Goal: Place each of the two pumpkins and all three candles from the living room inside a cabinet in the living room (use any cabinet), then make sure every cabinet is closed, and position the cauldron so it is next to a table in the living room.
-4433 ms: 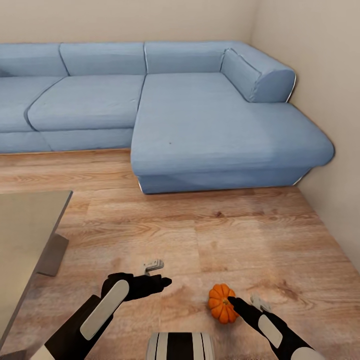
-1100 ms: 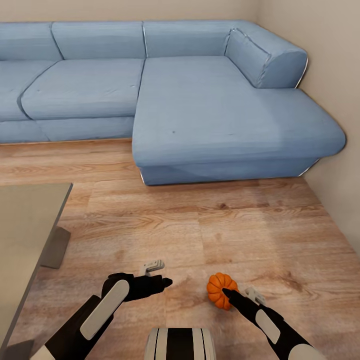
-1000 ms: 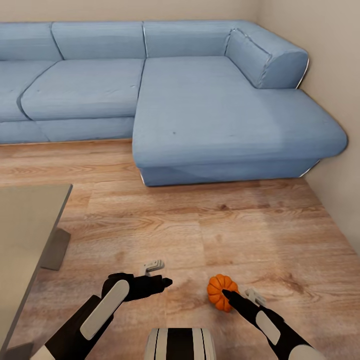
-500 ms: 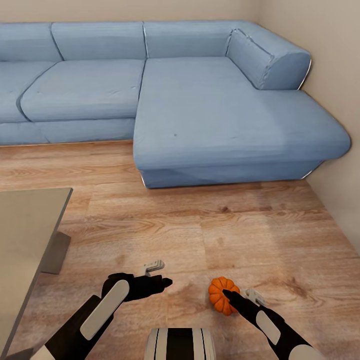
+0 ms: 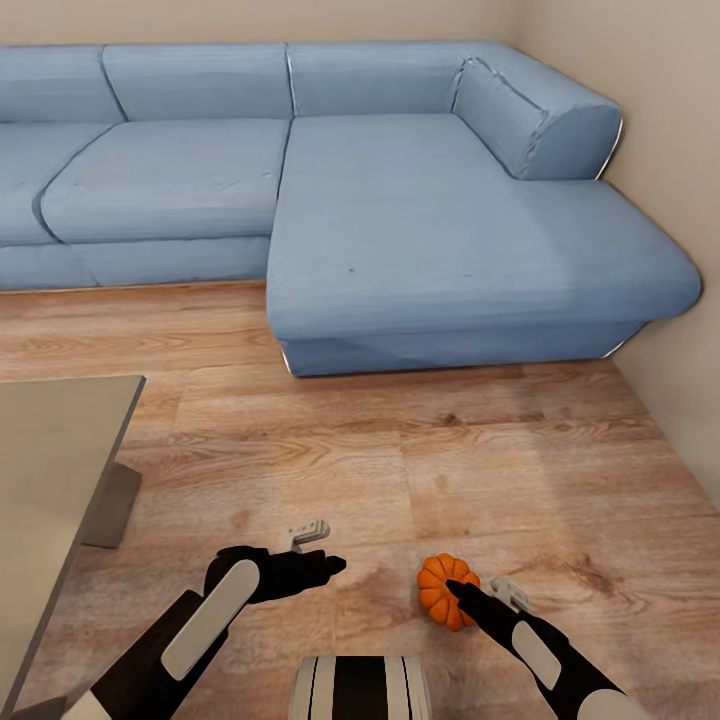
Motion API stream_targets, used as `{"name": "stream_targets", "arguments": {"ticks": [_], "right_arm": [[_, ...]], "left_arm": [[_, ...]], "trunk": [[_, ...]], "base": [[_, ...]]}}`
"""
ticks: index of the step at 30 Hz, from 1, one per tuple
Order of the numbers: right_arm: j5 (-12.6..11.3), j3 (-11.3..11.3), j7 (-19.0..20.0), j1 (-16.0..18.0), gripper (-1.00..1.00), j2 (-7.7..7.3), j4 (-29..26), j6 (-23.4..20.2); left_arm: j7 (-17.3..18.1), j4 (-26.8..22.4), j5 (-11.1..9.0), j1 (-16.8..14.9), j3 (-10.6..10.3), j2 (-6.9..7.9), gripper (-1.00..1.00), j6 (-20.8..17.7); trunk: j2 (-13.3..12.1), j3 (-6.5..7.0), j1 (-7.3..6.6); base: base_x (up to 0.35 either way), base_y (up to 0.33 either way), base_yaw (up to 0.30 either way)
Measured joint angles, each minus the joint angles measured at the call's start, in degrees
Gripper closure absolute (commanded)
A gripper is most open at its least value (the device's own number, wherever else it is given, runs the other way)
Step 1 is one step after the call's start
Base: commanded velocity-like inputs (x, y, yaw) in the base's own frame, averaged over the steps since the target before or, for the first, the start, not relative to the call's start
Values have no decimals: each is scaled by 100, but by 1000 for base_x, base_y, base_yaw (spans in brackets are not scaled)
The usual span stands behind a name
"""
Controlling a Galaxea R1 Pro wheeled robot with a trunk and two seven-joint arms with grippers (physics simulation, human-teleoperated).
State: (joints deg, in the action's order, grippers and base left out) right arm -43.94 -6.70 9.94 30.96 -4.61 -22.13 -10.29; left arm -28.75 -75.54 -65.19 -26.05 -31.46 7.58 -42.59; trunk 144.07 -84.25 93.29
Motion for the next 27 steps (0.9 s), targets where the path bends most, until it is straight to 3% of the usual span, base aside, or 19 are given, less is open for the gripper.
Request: {"name": "stream_targets", "arguments": {"ticks": [27], "right_arm": [[-3, 0, -39, -1, 100, -6, 76, 2]], "left_arm": [[-1, 3, -67, -1, -5, -9, -100, 0]], "trunk": [[-3, 44, -5]], "base": [[0, 0, 0]]}}
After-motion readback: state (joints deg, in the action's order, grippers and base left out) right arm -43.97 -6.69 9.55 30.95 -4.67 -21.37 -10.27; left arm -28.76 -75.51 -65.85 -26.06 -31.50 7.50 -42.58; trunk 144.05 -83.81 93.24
